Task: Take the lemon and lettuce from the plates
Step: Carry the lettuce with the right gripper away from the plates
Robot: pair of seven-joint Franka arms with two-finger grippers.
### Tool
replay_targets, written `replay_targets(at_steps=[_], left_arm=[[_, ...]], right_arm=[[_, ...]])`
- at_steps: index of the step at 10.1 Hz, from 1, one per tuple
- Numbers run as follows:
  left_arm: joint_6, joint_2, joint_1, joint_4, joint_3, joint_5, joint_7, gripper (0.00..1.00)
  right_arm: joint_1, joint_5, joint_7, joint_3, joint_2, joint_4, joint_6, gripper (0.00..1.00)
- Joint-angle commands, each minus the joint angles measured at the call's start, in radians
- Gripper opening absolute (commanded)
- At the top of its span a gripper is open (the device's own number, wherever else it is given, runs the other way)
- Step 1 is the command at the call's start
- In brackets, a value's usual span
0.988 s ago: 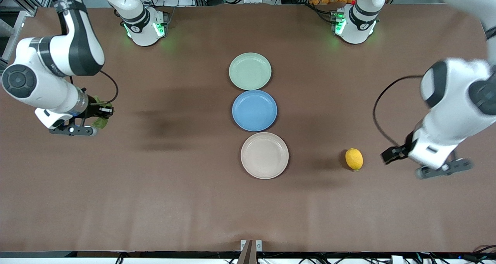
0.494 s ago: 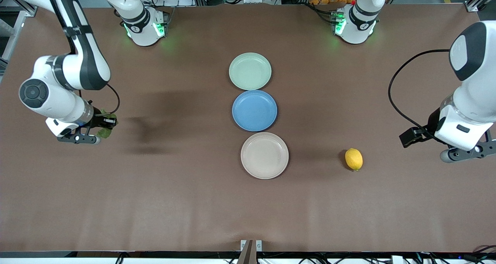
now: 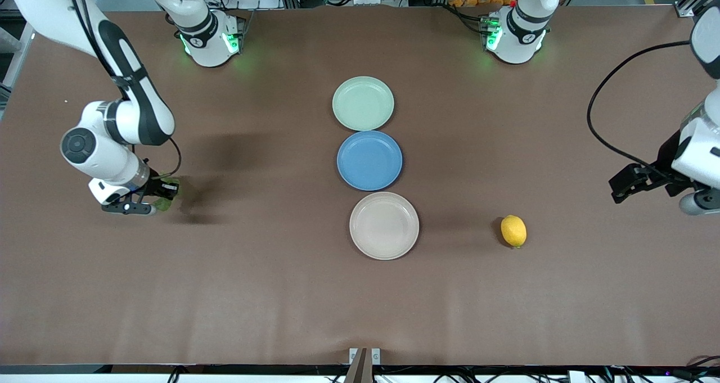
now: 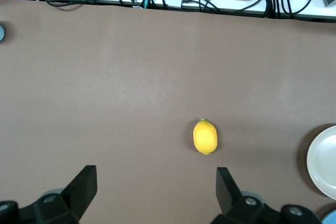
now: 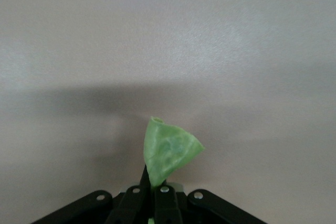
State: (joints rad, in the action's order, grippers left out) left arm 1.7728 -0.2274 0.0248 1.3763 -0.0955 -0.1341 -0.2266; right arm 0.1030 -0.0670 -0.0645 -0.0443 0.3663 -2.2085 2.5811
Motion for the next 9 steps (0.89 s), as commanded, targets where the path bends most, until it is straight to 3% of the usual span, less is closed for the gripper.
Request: replay_targets(at_steps=[1,3,4,5,7,9], left_arm=[[-0.041,0.008,-0.005,0.006,-0.012,-0.006,0.018,1.00],[-0.042,0.008,-0.003,0.006,-0.018,-0.007,0.016,1.00],[-0.049,0.011,0.000,0.006,-0.018,-0.006,0.016,1.00],[-0.064,0.032,0.001,0.007,-0.017,-0.007,0.018,1.00],[-0.065,0.051,0.004,0.009,-0.012,-0.009,0.018,1.00],[-0.068,0.054,-0.002,0.010,-0.013,-0.007,0.019,1.00]], right_arm=[[0.006,0.019,0.011,-0.008,0.043,-0.016,0.077,0.00],[0.003,0.021,0.009,-0.008,0.054,-0.017,0.086,0.00],[0.001,0.021,0.009,-0.008,0.053,-0.016,0.077,0.08],[-0.002,0.021,0.009,-0.008,0.046,-0.014,0.071,0.99],[-0.025,0.019,0.011,-0.008,0.010,-0.014,0.062,1.00],[-0.032,0.012,0.011,-0.009,-0.038,0.030,-0.065,1.00]])
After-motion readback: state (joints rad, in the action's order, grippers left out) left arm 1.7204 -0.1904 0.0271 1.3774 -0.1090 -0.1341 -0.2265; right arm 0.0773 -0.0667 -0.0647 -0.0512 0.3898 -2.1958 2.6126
